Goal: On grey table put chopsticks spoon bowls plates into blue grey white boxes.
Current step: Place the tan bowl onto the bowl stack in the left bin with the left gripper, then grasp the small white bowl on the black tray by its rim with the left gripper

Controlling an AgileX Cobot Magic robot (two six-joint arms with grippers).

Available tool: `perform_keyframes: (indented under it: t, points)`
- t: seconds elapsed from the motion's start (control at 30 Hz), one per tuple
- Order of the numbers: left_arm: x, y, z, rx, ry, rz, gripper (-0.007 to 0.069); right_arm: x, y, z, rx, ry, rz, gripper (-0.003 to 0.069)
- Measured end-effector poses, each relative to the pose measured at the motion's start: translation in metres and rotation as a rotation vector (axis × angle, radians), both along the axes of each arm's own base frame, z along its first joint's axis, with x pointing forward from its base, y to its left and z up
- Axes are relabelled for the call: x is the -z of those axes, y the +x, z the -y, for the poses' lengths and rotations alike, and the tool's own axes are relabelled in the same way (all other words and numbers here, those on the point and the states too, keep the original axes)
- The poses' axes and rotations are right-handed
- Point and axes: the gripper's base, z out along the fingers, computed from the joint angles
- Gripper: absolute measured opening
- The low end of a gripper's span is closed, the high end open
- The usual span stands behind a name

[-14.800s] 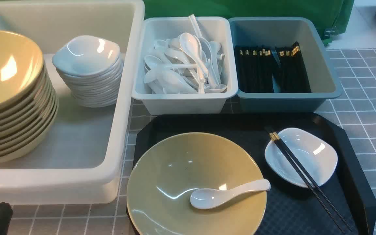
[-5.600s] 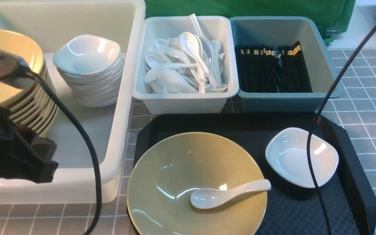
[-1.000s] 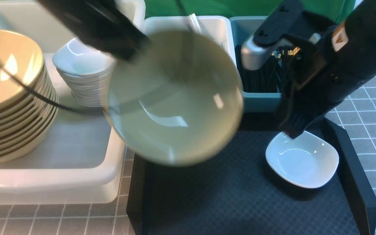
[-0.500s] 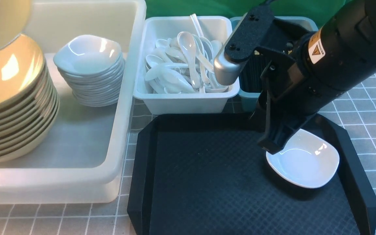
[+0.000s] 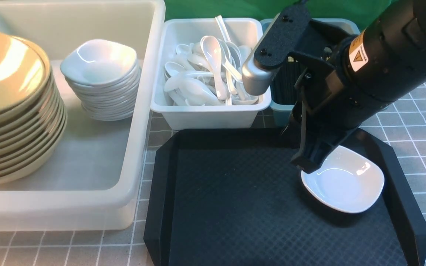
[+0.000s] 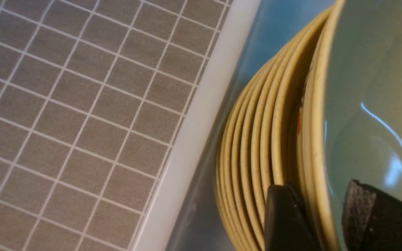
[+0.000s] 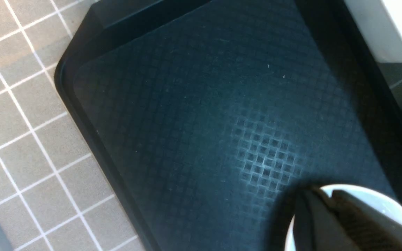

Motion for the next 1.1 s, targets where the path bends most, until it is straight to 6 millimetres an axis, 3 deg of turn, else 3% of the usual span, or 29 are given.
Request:
perform_keyframes:
  t: [0.07,0.17,0.3,0.37,0.43,0.47,0.53,0.57,0.63,0.67,0.7,0.77,0.9,0.97,1.0,1.1]
  points:
    - [0.000,0.000,0.000,-0.006,0.008,-0.009,0.0290,0.000,0.000,0.000,-0.002,-0.001,0.001,0.0082]
    - [0.000,-0.002,-0.001,-0.038,0.017,-0.021,0.0454,0.000,0.000,0.000,-0.008,-0.003,0.003,0.0083]
    - [-0.007,-0.007,0.002,-0.056,0.020,-0.004,0.0554,0.000,0.000,0.000,-0.009,-0.004,0.003,0.0085]
    - [-0.020,-0.015,0.011,-0.066,0.016,0.047,0.0584,0.000,0.000,0.000,-0.007,-0.003,0.003,0.0087]
    - [-0.047,-0.024,0.044,0.005,0.002,0.158,0.0582,0.000,0.000,0.000,0.013,0.002,-0.002,0.0092]
    - [-0.050,-0.025,0.049,0.019,-0.003,0.175,0.0580,0.000,0.000,0.000,0.015,0.001,-0.002,0.0093]
    - [-0.064,-0.024,0.085,0.161,-0.019,0.234,0.0566,0.000,0.000,0.001,0.037,0.008,-0.008,0.0095]
    - [-0.070,-0.022,0.118,0.302,-0.052,0.256,0.0549,-0.001,0.000,0.002,0.060,0.014,-0.014,0.0097]
    - [-0.069,-0.020,0.166,0.511,-0.093,0.234,0.0527,-0.004,-0.004,0.005,0.084,0.014,-0.024,0.0097]
    - [-0.068,-0.019,0.171,0.532,-0.098,0.225,0.0525,-0.004,-0.004,0.005,0.084,0.012,-0.026,0.0097]
    - [-0.060,-0.016,0.212,0.694,-0.115,0.172,0.0510,-0.008,-0.008,0.011,0.102,0.001,-0.024,0.0098]
    - [-0.044,-0.009,0.256,0.829,-0.096,0.090,0.0502,-0.014,-0.015,0.022,0.144,-0.021,-0.003,0.0100]
    - [-0.005,0.001,0.323,0.977,-0.032,-0.036,0.0497,-0.021,-0.029,0.048,0.255,-0.065,0.073,0.0100]
    - [0.022,0.002,0.367,1.059,0.004,-0.092,0.0496,-0.022,-0.044,0.070,0.334,-0.092,0.124,0.0100]
    - [0.024,0.002,0.371,1.068,0.009,-0.096,0.0496,-0.022,-0.046,0.072,0.338,-0.091,0.122,0.0100]
    - [0.060,0.004,0.432,1.165,0.014,-0.113,0.0496,-0.010,-0.070,0.098,0.394,-0.118,0.141,0.0102]
